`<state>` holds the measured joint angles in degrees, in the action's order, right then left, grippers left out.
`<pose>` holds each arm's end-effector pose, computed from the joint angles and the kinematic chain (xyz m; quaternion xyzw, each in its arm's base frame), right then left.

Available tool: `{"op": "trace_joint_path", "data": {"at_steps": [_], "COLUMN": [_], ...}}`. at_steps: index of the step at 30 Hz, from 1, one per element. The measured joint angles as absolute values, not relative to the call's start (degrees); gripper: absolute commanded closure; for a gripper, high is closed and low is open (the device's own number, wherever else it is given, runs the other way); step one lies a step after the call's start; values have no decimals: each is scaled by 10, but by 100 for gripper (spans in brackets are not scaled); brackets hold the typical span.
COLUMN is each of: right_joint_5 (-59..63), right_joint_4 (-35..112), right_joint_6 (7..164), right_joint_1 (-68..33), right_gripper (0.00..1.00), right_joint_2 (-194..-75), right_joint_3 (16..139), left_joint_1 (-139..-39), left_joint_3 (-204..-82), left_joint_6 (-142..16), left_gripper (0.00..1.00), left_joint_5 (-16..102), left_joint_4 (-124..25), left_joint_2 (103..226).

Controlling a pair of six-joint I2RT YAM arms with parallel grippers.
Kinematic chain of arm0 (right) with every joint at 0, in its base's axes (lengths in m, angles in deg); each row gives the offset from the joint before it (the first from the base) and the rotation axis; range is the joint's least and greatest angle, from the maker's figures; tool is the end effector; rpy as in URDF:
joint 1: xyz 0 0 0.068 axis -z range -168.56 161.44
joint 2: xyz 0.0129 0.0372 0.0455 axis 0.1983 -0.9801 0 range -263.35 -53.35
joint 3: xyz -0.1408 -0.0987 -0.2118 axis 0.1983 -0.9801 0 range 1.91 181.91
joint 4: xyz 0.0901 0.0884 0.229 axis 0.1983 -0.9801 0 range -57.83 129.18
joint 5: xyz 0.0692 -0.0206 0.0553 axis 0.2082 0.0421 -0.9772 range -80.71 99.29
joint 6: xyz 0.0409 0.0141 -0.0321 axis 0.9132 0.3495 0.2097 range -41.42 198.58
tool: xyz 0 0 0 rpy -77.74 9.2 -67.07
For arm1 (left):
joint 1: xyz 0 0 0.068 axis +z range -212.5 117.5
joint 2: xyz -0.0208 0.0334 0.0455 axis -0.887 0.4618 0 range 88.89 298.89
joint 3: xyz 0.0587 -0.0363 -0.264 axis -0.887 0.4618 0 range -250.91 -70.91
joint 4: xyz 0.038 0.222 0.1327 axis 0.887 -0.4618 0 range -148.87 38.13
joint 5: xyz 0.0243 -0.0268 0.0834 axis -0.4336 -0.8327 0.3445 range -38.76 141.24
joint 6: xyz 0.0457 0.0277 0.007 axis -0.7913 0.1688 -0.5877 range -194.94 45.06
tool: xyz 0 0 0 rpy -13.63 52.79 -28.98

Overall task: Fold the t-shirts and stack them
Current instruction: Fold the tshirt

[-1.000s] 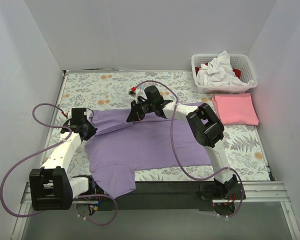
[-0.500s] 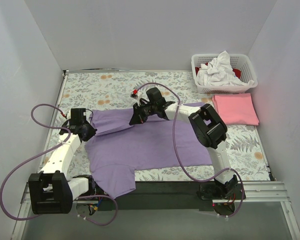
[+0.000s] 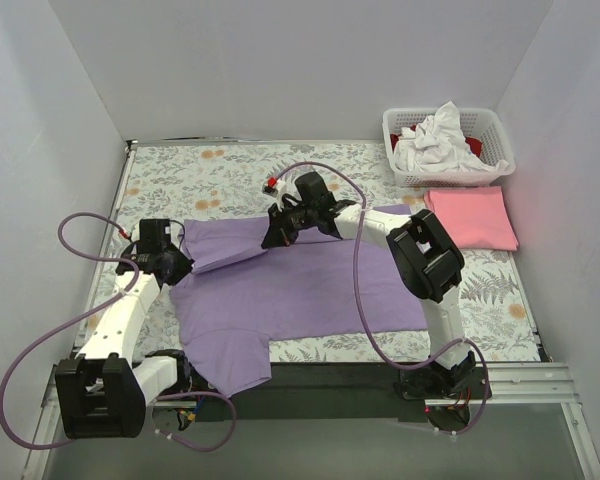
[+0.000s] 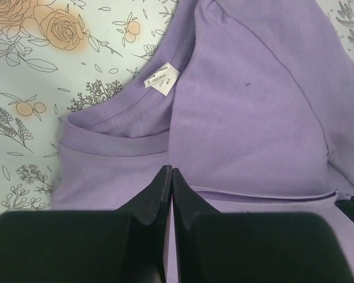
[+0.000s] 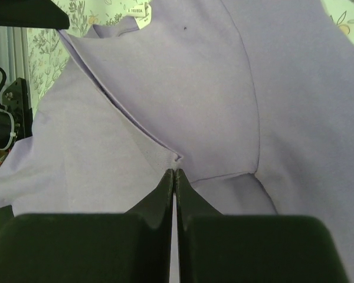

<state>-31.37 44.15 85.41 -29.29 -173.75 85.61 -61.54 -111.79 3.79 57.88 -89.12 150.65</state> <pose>0.3425 0.3254 0.1897 -0.4006 0.7341 0.4618 0.2954 0.2030 0.0075 0.2221 -0.6273 0.7268 -0.1287 0.2483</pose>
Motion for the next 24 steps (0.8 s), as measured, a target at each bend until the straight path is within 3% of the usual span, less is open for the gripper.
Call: {"op": "trace_joint_path", "data": {"at_steps": [17, 19, 24], "right_joint_5": [-314, -314, -316], "right_joint_4": [409, 403, 390], "right_joint_6": [830, 828, 816], "right_joint_1": [-293, -293, -293], "right_gripper": [98, 94, 80], "right_joint_2": [-1761, -1764, -1765], "right_joint_3": [853, 853, 849], "left_joint_1": [-615, -615, -615], "left_joint_3": [-1088, -1081, -1069], "left_joint_6": [75, 76, 79], "left_gripper": [100, 100, 89], "left_joint_5": [573, 571, 559], "left_joint_4": [-908, -907, -902], "left_joint_2": [1489, 1489, 1489]}}
